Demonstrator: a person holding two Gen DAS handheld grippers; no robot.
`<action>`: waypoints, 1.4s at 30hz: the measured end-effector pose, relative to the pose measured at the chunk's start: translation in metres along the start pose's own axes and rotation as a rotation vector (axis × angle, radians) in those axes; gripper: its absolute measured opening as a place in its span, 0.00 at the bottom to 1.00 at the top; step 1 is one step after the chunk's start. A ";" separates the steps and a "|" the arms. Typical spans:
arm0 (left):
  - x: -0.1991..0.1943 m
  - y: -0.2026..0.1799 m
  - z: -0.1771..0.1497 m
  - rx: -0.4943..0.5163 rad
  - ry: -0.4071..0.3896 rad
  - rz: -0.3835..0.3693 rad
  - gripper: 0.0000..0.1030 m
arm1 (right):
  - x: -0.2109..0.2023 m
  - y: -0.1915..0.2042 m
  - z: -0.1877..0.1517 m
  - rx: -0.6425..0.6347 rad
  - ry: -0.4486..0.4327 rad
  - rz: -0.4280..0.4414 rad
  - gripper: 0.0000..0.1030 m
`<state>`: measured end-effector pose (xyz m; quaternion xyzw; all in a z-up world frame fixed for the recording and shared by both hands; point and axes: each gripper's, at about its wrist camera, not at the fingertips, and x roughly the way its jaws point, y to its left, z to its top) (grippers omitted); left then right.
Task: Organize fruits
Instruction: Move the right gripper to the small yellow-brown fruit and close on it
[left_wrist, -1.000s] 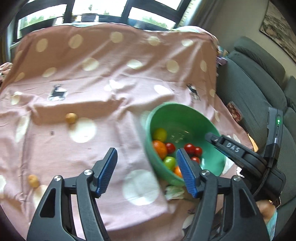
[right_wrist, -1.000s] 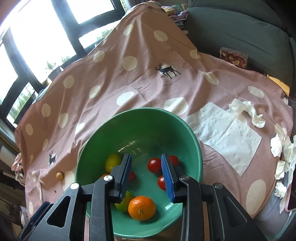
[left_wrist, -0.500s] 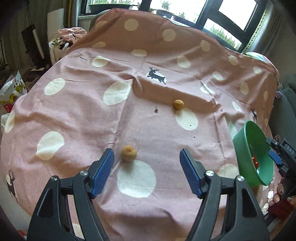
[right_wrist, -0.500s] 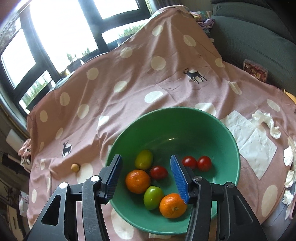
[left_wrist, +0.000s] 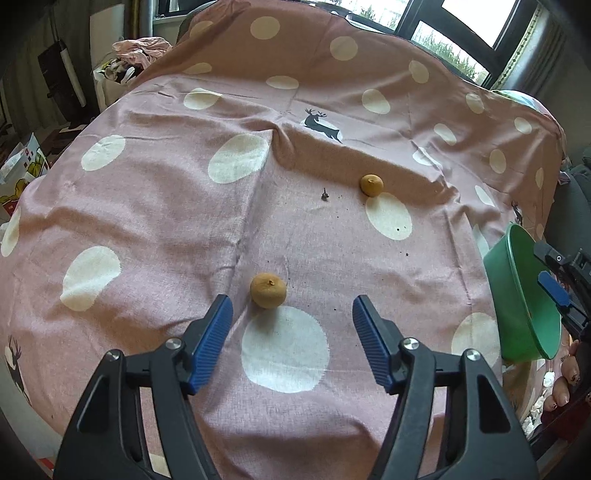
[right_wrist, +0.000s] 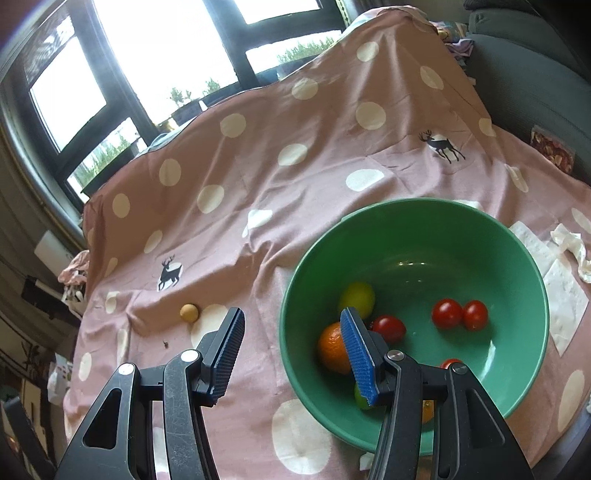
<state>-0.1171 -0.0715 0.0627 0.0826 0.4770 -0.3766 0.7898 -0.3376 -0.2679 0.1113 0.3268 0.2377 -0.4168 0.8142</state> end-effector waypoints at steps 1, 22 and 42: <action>0.000 -0.002 0.000 0.007 -0.003 -0.006 0.61 | 0.001 0.002 -0.001 -0.006 0.006 -0.002 0.53; 0.024 -0.012 -0.006 0.033 0.053 0.032 0.52 | 0.005 0.006 -0.004 -0.022 0.022 0.015 0.53; 0.044 -0.002 -0.006 0.014 0.073 0.069 0.28 | 0.009 0.011 -0.007 -0.044 0.046 0.010 0.53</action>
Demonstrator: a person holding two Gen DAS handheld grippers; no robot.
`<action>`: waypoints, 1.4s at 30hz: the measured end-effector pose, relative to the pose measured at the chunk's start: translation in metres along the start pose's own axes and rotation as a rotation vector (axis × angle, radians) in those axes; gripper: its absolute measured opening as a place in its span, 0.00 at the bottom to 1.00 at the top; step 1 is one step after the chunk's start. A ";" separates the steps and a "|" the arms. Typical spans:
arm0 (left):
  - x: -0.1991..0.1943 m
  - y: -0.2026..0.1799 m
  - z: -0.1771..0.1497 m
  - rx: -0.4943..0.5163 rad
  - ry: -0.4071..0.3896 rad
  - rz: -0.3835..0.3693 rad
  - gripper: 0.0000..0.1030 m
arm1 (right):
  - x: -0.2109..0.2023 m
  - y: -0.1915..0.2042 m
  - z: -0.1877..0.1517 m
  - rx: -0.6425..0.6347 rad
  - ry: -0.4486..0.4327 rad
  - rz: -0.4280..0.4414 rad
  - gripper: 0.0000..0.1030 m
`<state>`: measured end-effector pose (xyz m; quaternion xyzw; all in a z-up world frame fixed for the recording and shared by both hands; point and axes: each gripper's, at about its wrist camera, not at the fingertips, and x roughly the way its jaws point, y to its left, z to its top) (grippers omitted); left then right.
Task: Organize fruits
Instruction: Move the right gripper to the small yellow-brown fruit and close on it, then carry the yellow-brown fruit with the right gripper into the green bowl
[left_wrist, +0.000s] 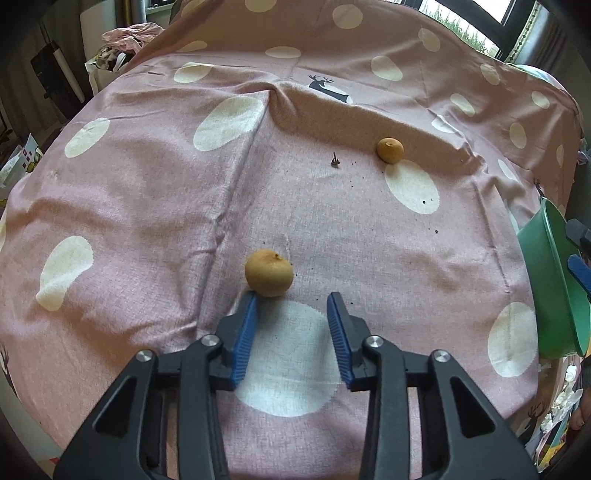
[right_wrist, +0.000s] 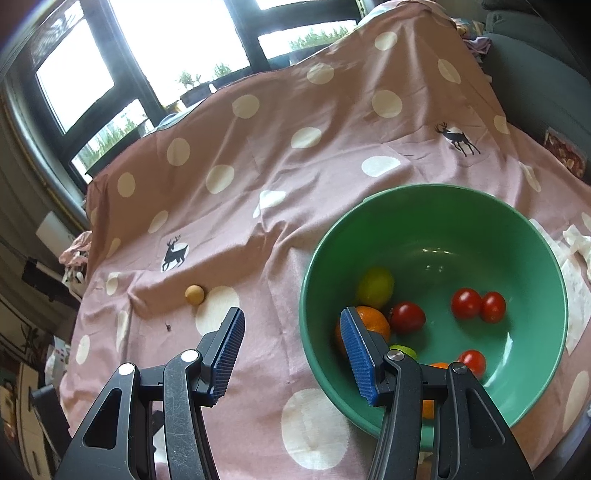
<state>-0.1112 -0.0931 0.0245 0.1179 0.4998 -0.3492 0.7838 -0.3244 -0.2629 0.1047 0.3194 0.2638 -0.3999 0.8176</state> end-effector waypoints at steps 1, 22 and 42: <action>0.000 0.002 0.001 -0.007 0.000 -0.003 0.20 | 0.000 0.001 0.000 -0.002 0.000 -0.001 0.53; -0.008 0.025 0.024 -0.163 -0.029 -0.131 0.20 | 0.076 0.089 0.023 -0.136 0.194 0.239 0.53; -0.006 0.016 0.026 -0.089 -0.074 -0.115 0.20 | 0.161 0.128 0.009 -0.239 0.246 0.127 0.29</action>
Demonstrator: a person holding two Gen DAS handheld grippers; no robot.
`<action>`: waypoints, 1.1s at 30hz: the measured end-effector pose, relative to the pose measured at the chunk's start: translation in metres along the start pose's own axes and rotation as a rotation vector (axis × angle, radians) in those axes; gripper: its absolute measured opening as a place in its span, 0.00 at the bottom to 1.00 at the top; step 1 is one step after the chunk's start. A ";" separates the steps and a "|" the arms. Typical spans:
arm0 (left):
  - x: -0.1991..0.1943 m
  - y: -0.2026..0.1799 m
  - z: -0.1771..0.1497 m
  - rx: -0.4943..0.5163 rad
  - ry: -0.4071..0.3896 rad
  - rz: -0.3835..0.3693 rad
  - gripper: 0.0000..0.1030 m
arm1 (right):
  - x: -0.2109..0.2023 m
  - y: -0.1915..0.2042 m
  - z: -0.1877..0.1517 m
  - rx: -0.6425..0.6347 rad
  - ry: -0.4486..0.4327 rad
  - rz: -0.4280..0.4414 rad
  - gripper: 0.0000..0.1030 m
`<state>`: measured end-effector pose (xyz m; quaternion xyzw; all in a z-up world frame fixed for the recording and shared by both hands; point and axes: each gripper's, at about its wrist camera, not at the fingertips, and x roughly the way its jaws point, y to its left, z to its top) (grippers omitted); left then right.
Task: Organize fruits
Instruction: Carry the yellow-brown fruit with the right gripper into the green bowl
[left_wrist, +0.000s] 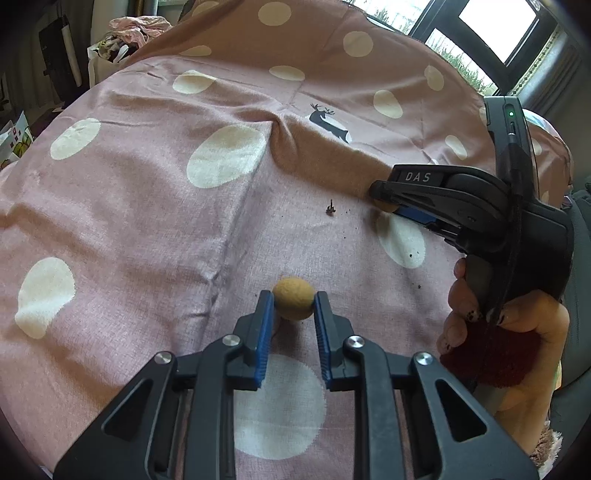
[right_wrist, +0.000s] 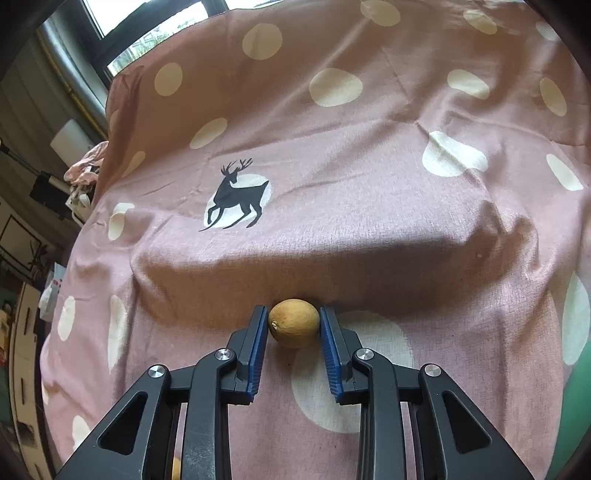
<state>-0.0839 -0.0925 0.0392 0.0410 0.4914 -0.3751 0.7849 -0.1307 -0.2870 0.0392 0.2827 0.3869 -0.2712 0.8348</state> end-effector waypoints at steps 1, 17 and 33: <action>-0.005 -0.001 -0.001 0.007 -0.015 -0.002 0.13 | -0.004 0.000 0.000 0.001 -0.003 0.002 0.29; -0.008 0.003 0.002 -0.035 -0.024 -0.052 0.32 | -0.137 -0.045 -0.046 0.107 -0.196 -0.001 0.29; 0.016 -0.022 -0.014 0.076 0.081 -0.039 0.23 | -0.198 -0.145 -0.082 0.367 -0.331 -0.146 0.29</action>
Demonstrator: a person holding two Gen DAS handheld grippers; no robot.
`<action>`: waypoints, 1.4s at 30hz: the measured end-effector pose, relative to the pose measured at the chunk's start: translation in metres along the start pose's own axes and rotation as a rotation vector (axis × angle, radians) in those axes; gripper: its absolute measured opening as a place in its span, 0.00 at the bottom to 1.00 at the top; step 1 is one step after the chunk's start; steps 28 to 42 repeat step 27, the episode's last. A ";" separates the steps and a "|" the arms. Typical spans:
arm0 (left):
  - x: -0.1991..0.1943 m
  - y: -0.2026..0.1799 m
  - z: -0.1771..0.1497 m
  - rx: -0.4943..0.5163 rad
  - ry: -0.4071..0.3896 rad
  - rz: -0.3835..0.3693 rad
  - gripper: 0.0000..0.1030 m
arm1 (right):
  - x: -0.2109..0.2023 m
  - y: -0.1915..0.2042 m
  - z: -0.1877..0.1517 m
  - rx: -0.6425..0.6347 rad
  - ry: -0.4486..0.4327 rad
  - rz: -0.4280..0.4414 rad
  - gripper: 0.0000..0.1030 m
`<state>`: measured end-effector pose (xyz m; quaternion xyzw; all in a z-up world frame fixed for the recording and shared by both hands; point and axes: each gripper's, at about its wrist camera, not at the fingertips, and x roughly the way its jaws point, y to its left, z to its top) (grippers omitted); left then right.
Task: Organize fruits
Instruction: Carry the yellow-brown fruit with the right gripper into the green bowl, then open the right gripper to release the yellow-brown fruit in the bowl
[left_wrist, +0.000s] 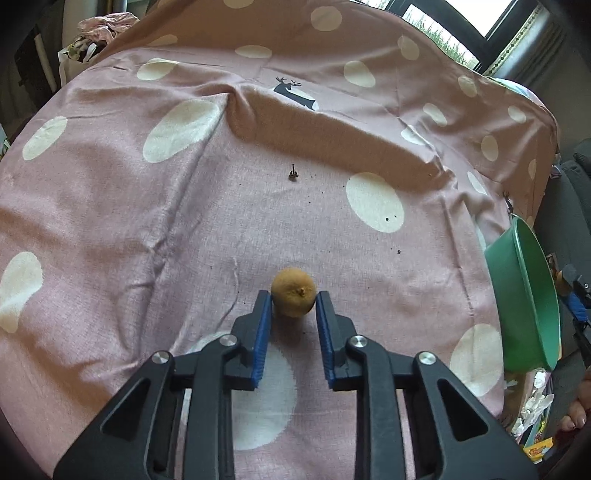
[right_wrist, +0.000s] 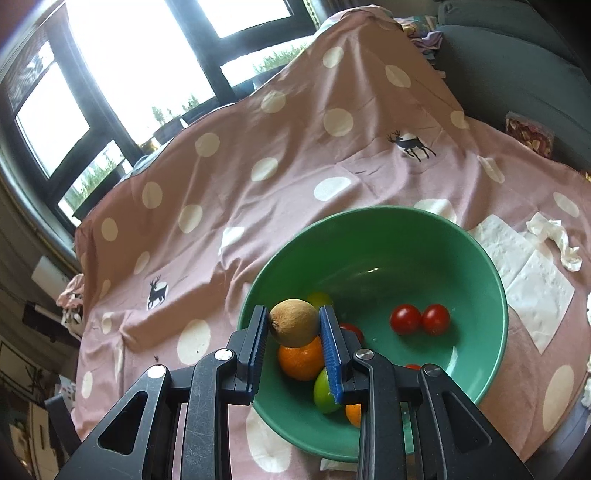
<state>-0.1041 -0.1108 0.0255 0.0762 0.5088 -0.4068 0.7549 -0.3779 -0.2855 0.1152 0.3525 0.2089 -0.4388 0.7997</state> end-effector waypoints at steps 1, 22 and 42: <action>-0.003 -0.003 -0.001 0.015 -0.013 0.009 0.23 | 0.001 0.000 0.000 0.000 0.001 -0.002 0.29; -0.062 -0.226 -0.016 0.471 -0.304 -0.220 0.87 | 0.000 -0.081 0.007 0.128 0.081 -0.084 0.45; -0.057 -0.222 -0.017 0.455 -0.249 -0.253 0.87 | -0.010 -0.086 0.009 0.142 0.055 -0.062 0.47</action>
